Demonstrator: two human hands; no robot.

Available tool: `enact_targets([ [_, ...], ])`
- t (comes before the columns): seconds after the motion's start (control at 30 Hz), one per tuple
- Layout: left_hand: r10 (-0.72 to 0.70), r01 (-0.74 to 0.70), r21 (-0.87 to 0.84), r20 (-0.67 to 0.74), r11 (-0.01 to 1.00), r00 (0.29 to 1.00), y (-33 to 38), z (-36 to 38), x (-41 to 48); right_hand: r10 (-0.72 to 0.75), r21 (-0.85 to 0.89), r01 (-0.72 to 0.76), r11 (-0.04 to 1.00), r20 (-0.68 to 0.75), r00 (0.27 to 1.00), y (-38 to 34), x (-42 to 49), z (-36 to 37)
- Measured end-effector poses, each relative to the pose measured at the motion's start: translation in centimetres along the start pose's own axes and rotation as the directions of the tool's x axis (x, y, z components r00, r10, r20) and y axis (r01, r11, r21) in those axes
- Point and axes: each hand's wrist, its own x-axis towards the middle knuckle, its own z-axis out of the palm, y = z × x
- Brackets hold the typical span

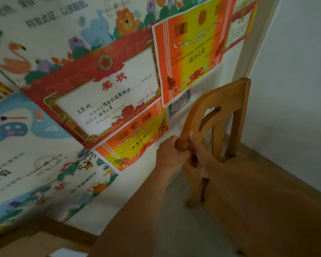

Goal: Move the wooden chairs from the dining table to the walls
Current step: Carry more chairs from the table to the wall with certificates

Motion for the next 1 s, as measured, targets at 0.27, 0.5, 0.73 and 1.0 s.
enact_targets([
  [0.27,-0.046,0.05,0.089,-0.048,0.995,0.998,-3.5,-2.9,-4.3,-0.039,-0.001,0.039,0.999,-0.03,0.999,3.0,-2.8,4.4],
  [0.5,0.008,0.039,0.304,-0.153,0.952,0.988,-8.1,-7.0,-7.2,-0.05,0.003,0.05,0.999,-0.041,0.998,6.0,-4.9,10.2],
  [0.73,0.085,0.011,0.456,-0.19,0.89,0.978,-13.2,-11.1,-9.6,-0.052,0.072,0.053,0.996,-0.017,0.999,9.1,-6.2,16.2],
  [1.0,0.112,-0.003,0.492,-0.192,0.871,0.975,-17.1,-15.3,-11.5,-0.08,0.086,0.076,0.993,0.036,0.996,11.3,-6.8,21.0],
])
